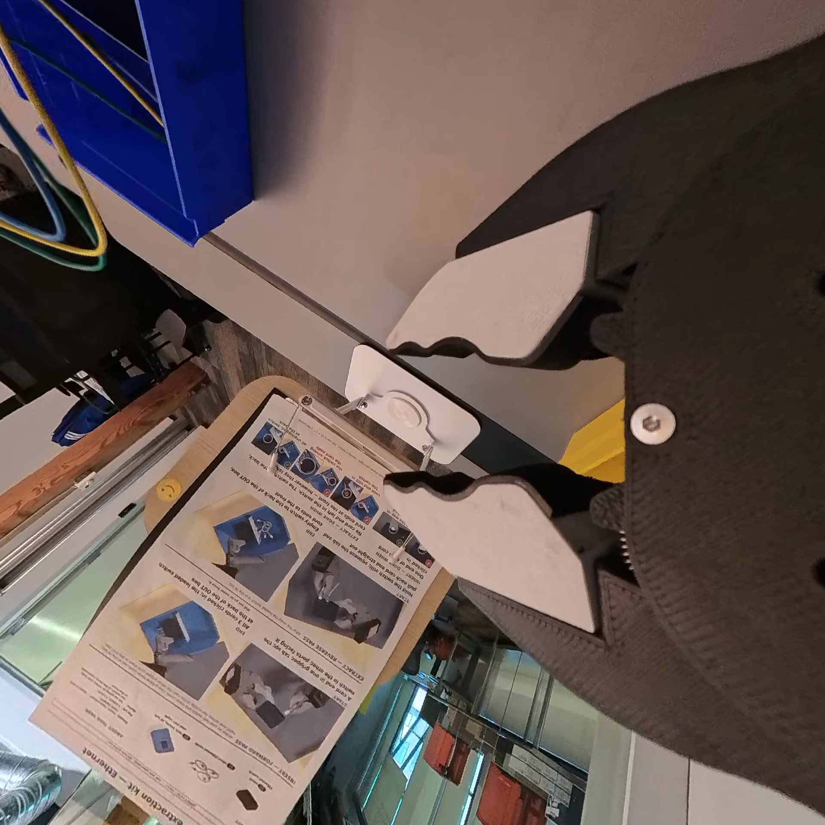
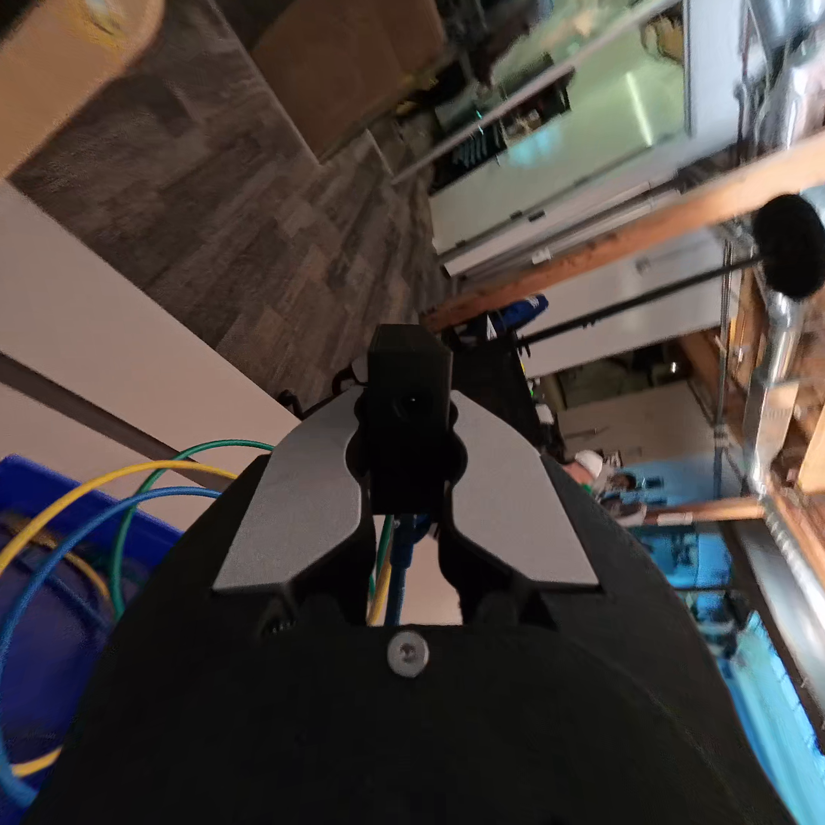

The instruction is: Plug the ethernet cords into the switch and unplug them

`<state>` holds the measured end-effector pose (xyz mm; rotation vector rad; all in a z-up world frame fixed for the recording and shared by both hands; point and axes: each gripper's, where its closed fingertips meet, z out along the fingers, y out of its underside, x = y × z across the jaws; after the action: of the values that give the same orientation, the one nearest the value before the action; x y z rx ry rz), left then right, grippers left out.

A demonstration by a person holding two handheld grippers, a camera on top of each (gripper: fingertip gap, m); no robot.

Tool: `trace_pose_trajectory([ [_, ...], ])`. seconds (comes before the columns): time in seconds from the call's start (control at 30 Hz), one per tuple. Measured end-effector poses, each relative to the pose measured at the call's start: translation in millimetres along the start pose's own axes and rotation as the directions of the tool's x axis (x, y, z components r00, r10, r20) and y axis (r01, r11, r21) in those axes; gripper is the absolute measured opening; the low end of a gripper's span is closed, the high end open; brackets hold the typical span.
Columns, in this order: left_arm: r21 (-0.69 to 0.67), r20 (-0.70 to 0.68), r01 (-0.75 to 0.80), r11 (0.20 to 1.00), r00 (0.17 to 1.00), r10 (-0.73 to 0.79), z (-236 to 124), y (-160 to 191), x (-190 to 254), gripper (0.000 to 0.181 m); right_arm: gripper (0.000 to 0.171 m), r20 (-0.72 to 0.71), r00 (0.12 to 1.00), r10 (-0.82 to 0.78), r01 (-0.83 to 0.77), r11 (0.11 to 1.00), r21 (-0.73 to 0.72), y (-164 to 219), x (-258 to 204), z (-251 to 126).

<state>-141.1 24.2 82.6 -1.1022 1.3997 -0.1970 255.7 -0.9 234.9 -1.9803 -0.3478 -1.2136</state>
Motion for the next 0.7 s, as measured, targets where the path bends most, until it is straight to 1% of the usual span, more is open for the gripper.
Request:
trace_pose_trajectory([
  [0.1,-0.006,-0.005,-0.011,1.000,1.000,0.011,1.9,-0.1,3.5,0.049,0.030,-0.015,0.986,0.164,-0.164,0.985,-0.044,30.5,-4.5,3.4],
  [0.17,-0.009,-0.008,-0.015,1.000,1.000,0.015,2.6,-0.1,5.2,0.049,0.030,-0.002,0.973,0.231,-0.231,0.972,-0.041,45.9,-12.7,-1.7],
  [0.2,-0.008,-0.011,-0.014,1.000,1.000,0.014,3.1,-0.4,6.0,0.049,0.030,0.016,0.962,0.272,-0.271,0.961,-0.052,55.0,-19.1,-3.8],
  [0.3,-0.008,-0.021,-0.014,1.000,1.000,0.014,5.1,-1.3,9.4,0.049,0.030,0.133,0.920,0.370,-0.354,0.926,-0.128,76.4,-50.7,-10.1],
  [0.37,-0.014,-0.028,-0.025,1.000,0.999,0.025,7.0,-1.3,13.6,0.049,0.031,0.203,0.895,0.398,-0.370,0.915,-0.164,81.5,-71.8,-14.3],
  [0.43,-0.021,-0.035,-0.038,0.999,0.999,0.037,8.6,-1.1,17.8,0.049,0.031,0.258,0.881,0.397,-0.353,0.914,-0.202,84.1,-91.5,-14.8],
  [0.53,-0.022,-0.041,-0.047,0.999,0.998,0.046,9.7,-2.2,21.9,0.049,0.030,0.330,0.867,0.374,-0.311,0.922,-0.231,88.1,-117.4,-5.5],
  [0.63,-0.019,-0.046,-0.050,0.999,0.998,0.049,9.4,-3.3,23.5,0.049,0.031,0.431,0.772,0.467,-0.366,0.881,-0.299,91.0,-143.6,-1.2],
  [0.7,-0.016,-0.049,-0.047,0.999,0.998,0.046,9.2,-3.7,23.6,0.049,0.031,0.505,0.711,0.490,-0.371,0.870,-0.324,86.6,-160.7,-6.1],
])
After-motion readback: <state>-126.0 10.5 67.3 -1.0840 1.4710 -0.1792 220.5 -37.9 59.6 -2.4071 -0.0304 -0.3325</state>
